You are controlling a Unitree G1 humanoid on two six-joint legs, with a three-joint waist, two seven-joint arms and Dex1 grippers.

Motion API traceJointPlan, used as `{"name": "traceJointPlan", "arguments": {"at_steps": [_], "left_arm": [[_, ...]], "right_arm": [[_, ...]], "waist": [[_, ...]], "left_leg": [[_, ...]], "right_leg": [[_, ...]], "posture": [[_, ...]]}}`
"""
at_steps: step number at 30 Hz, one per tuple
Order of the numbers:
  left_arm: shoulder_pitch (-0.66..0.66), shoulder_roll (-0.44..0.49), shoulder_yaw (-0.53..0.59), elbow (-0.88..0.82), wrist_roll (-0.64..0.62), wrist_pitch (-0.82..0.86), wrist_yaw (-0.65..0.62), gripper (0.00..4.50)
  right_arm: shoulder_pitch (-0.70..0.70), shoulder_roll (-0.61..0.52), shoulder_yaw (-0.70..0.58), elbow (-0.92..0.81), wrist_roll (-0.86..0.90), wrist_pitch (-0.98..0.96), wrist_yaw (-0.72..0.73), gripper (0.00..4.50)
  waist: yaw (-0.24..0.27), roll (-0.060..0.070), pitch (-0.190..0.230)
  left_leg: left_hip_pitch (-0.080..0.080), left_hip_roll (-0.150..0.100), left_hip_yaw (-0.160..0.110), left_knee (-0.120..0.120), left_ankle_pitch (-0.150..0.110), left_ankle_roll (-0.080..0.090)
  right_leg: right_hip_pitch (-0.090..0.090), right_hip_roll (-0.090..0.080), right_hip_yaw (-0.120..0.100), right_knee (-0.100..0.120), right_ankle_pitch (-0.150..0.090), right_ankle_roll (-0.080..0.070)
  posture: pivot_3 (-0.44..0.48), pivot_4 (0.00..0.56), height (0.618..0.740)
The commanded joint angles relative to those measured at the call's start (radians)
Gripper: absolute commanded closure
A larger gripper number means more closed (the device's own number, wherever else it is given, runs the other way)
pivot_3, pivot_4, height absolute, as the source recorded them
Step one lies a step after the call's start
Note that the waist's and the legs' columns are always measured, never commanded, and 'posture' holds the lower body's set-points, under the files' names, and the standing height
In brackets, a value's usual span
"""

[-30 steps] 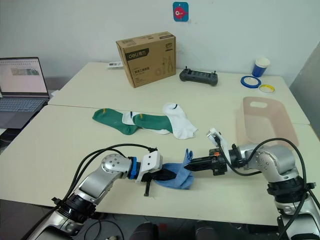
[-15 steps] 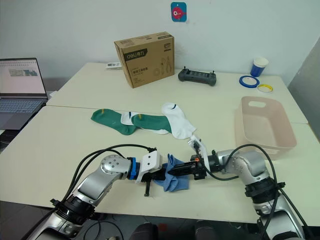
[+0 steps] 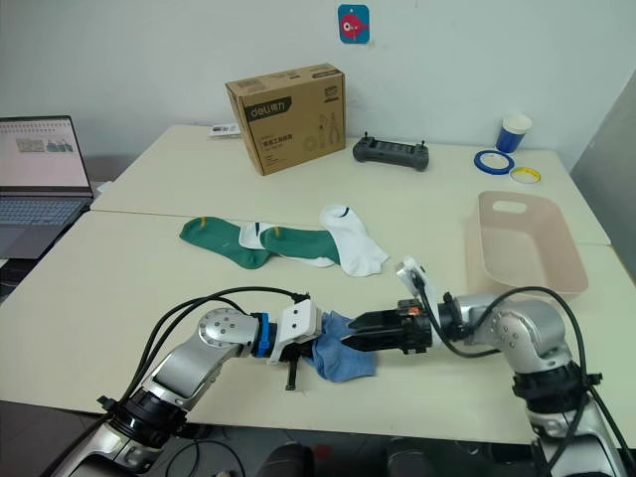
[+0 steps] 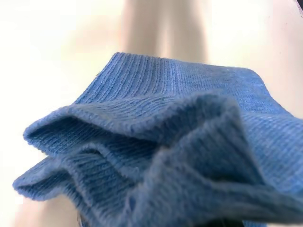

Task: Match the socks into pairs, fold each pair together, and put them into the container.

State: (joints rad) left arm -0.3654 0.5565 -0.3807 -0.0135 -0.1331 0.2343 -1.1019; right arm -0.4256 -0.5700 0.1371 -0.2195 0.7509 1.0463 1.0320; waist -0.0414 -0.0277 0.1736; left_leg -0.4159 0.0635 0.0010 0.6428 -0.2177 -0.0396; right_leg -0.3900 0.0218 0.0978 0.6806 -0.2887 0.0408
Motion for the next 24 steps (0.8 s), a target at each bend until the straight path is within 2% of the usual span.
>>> {"name": "traceJointPlan", "arguments": {"at_steps": [1,6,9,13,21,24], "left_arm": [[0.010,0.020,0.010,0.039,0.026,0.006,0.005,4.50],[0.005,0.029,0.017,0.042,0.016,0.006,-0.015,4.50],[0.002,0.033,0.024,0.038,0.011,0.012,-0.028,4.50],[-0.022,0.062,0.096,-0.013,-0.062,0.101,-0.051,4.50],[-0.060,0.187,0.241,-0.059,-0.165,0.180,-0.099,4.50],[-0.061,0.202,0.288,-0.156,-0.261,0.239,-0.131,4.50]], "right_arm": [[0.044,-0.024,0.025,-0.001,-0.125,-0.198,0.005,2.59],[0.075,0.012,0.077,0.074,-0.242,-0.367,0.000,4.40],[0.080,0.032,0.102,0.100,-0.274,-0.405,0.003,4.46],[0.071,0.060,0.179,0.164,-0.362,-0.466,-0.001,4.46],[0.070,0.093,0.179,0.182,-0.397,-0.489,-0.011,4.46],[0.079,0.081,0.169,0.161,-0.389,-0.479,-0.005,4.46]], "waist": [[0.000,0.000,0.000],[-0.008,0.000,0.000],[-0.012,0.000,0.000],[-0.016,0.000,0.000],[-0.018,0.000,0.001],[-0.017,-0.001,0.002]], "left_leg": [[0.000,0.000,0.000,0.000,0.000,0.000],[0.000,0.000,0.000,0.000,0.000,0.000],[0.000,0.000,0.000,0.000,0.000,0.000],[0.000,0.000,0.000,0.000,0.000,0.000],[0.000,0.001,0.000,-0.001,0.000,0.000],[0.000,0.001,0.000,-0.002,0.000,0.000]], "right_leg": [[0.000,0.000,0.000,0.000,0.000,0.000],[0.000,0.000,0.000,0.000,0.000,0.000],[0.000,0.000,0.000,0.000,0.000,0.000],[0.000,0.000,0.000,0.000,0.001,0.001],[-0.001,0.001,0.000,0.000,0.000,0.000],[-0.001,0.000,0.000,0.000,0.000,0.000]], "posture": [[0.000,0.150,0.740],[0.000,0.150,0.740],[0.000,0.150,0.740],[0.000,0.150,0.740],[0.000,0.150,0.740],[0.000,0.150,0.740]]}}
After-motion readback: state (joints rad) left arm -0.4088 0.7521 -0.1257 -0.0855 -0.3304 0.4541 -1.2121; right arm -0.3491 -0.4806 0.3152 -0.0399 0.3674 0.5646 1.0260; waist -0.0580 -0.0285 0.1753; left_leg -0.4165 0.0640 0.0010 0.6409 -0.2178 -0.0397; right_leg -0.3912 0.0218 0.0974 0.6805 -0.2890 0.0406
